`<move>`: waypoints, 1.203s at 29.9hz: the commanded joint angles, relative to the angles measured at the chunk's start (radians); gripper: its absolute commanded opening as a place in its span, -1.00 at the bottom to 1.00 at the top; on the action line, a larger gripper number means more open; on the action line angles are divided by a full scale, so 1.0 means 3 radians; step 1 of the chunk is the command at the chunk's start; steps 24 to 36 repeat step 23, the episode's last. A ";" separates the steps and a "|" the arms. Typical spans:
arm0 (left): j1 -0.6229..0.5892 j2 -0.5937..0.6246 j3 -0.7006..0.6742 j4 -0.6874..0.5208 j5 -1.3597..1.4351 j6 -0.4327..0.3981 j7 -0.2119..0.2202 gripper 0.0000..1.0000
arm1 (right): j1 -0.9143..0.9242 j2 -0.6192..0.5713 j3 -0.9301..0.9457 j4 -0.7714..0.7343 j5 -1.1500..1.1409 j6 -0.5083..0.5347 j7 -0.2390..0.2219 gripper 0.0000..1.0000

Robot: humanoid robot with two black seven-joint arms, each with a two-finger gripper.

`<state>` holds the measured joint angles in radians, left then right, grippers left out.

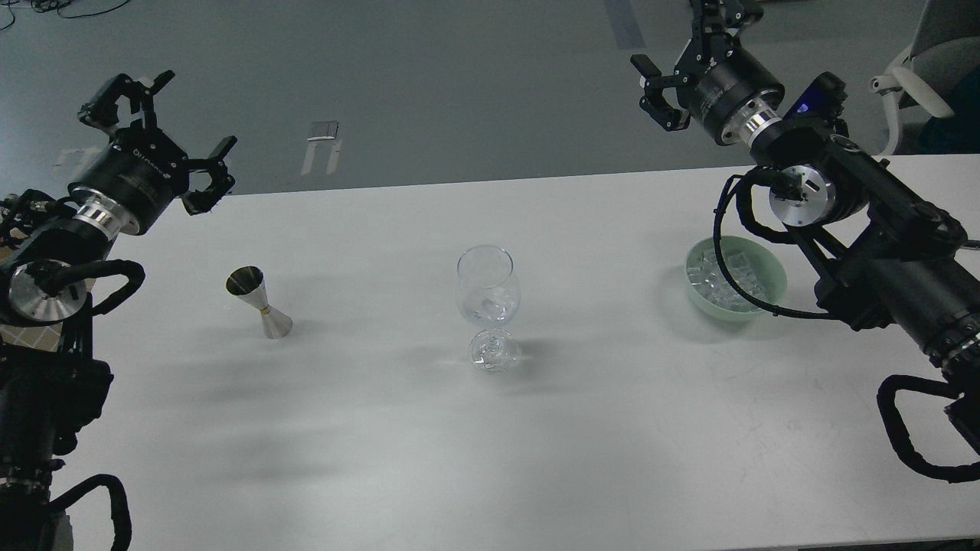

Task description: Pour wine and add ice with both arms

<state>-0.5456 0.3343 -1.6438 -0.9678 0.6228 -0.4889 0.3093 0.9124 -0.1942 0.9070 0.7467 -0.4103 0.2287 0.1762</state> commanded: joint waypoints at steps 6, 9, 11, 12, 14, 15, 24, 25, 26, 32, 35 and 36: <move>-0.0344 -0.0046 0.0192 0.0137 -0.0041 0.0065 -0.0121 0.93 | 0.0017 0.0131 0.0249 -0.0290 0.0002 0.0015 0.0011 0.99; -0.0441 -0.0107 0.0197 0.0357 -0.0031 0.0126 -0.0208 0.93 | 0.0017 0.0126 0.0254 -0.0326 0.0002 0.0015 0.0011 0.99; -0.0457 -0.0117 0.0268 0.0414 -0.0010 0.0121 -0.0198 0.93 | 0.0022 0.0116 0.0259 -0.0331 -0.0003 0.0015 0.0016 0.99; -0.0457 -0.0112 0.0314 0.0414 -0.0005 0.0121 -0.0198 0.93 | 0.0022 0.0111 0.0259 -0.0336 -0.0003 0.0005 0.0021 0.99; -0.0477 -0.0092 0.0452 0.0414 -0.0010 0.0121 -0.0193 0.93 | 0.0027 0.0105 0.0275 -0.0347 -0.0003 -0.0005 0.0016 0.99; -0.0482 -0.0087 0.0483 0.0409 -0.0010 0.0121 -0.0193 0.94 | 0.0027 0.0105 0.0275 -0.0347 0.0002 -0.0005 0.0016 0.99; -0.0549 -0.0071 0.0591 0.0393 -0.0020 0.0126 -0.0182 0.95 | 0.0027 0.0105 0.0290 -0.0347 -0.0003 -0.0046 0.0016 0.98; -0.0549 -0.0071 0.0591 0.0393 -0.0020 0.0126 -0.0182 0.95 | 0.0027 0.0105 0.0290 -0.0347 -0.0003 -0.0046 0.0016 0.98; -0.0549 -0.0071 0.0591 0.0393 -0.0020 0.0126 -0.0182 0.95 | 0.0027 0.0105 0.0290 -0.0347 -0.0003 -0.0046 0.0016 0.98; -0.0549 -0.0071 0.0591 0.0393 -0.0020 0.0126 -0.0182 0.95 | 0.0027 0.0105 0.0290 -0.0347 -0.0003 -0.0046 0.0016 0.98; -0.0549 -0.0071 0.0591 0.0393 -0.0020 0.0126 -0.0182 0.95 | 0.0027 0.0105 0.0290 -0.0347 -0.0003 -0.0046 0.0016 0.98; -0.0549 -0.0071 0.0591 0.0393 -0.0020 0.0126 -0.0182 0.95 | 0.0027 0.0105 0.0290 -0.0347 -0.0003 -0.0046 0.0016 0.98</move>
